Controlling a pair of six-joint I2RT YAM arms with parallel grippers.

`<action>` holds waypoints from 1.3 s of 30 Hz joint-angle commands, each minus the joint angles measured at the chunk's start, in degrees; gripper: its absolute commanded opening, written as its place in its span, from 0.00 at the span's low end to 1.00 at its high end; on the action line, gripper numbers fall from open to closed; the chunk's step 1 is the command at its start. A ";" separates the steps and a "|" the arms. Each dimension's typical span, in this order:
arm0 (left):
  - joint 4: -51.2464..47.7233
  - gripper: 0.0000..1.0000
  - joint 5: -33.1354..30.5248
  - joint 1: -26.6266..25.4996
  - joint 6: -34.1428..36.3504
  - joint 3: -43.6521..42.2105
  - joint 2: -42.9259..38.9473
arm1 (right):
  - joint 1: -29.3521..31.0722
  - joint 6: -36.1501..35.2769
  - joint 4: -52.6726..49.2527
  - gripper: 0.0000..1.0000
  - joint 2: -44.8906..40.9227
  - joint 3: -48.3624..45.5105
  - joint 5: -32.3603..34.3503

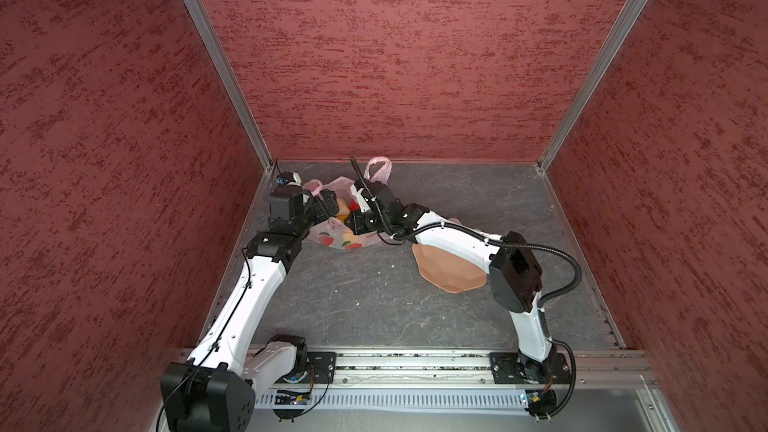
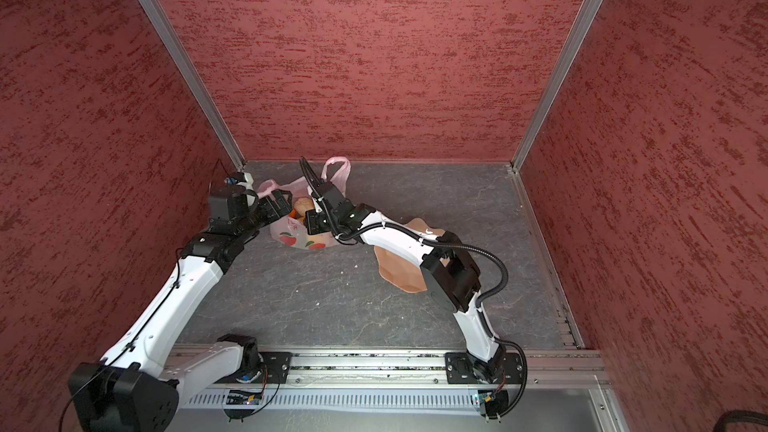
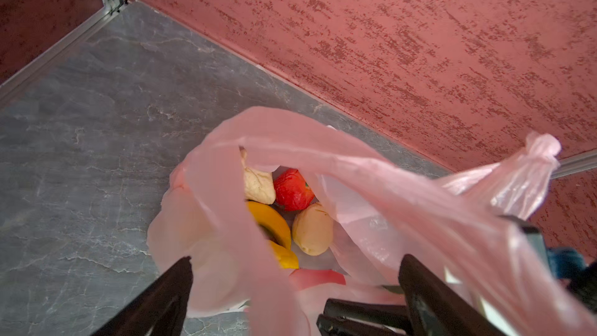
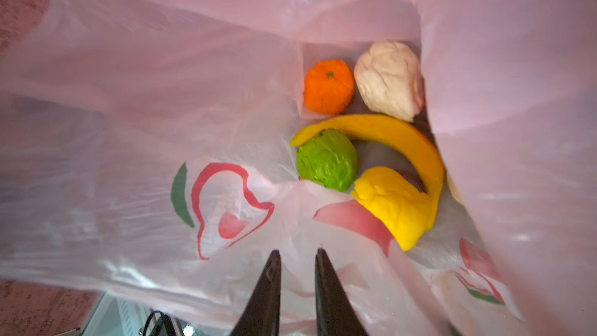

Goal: Take the fake fruits out of the plastic bag
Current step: 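Hold the bag open with the left gripper and lower the right gripper inside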

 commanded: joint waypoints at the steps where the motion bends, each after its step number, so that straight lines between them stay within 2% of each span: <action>1: 2.71 0.99 2.88 1.47 -3.58 -2.11 0.74 | 0.26 -0.01 -1.07 0.21 -0.36 -3.45 -1.08; 10: 1.86 0.99 5.27 4.15 -5.58 -4.34 3.53 | 0.43 3.00 2.37 0.21 -2.25 -11.38 -2.05; 20: -0.23 1.00 6.08 8.87 -11.08 -6.93 8.45 | 1.91 6.36 5.31 0.21 -5.89 -19.10 -2.07; 21: -0.77 0.98 6.21 9.02 -11.44 -7.29 8.15 | 2.13 6.73 5.42 0.21 -6.06 -19.62 -2.07; 25: -4.59 0.74 4.39 9.55 -12.24 -9.34 5.34 | 2.63 7.89 6.17 0.21 -5.91 -21.05 -1.76; 26: -5.72 0.66 3.75 10.07 -12.27 -10.07 4.54 | 2.63 8.19 6.18 0.21 -5.83 -21.14 -1.35; 29: -6.72 0.52 3.27 13.09 -12.70 -13.60 2.30 | 2.91 8.56 6.16 0.21 -5.91 -20.61 0.89; 33: -5.02 0.39 5.33 17.37 -13.56 -17.08 1.50 | 3.38 8.20 4.74 0.22 -5.56 -17.36 3.60; 37: -3.93 0.30 5.76 17.72 -13.38 -17.95 1.01 | 3.87 6.35 1.03 0.25 -5.39 -12.32 7.42; 39: -3.25 0.29 6.21 17.70 -13.47 -18.53 0.25 | 3.86 5.52 -0.25 0.26 -5.06 -9.66 8.83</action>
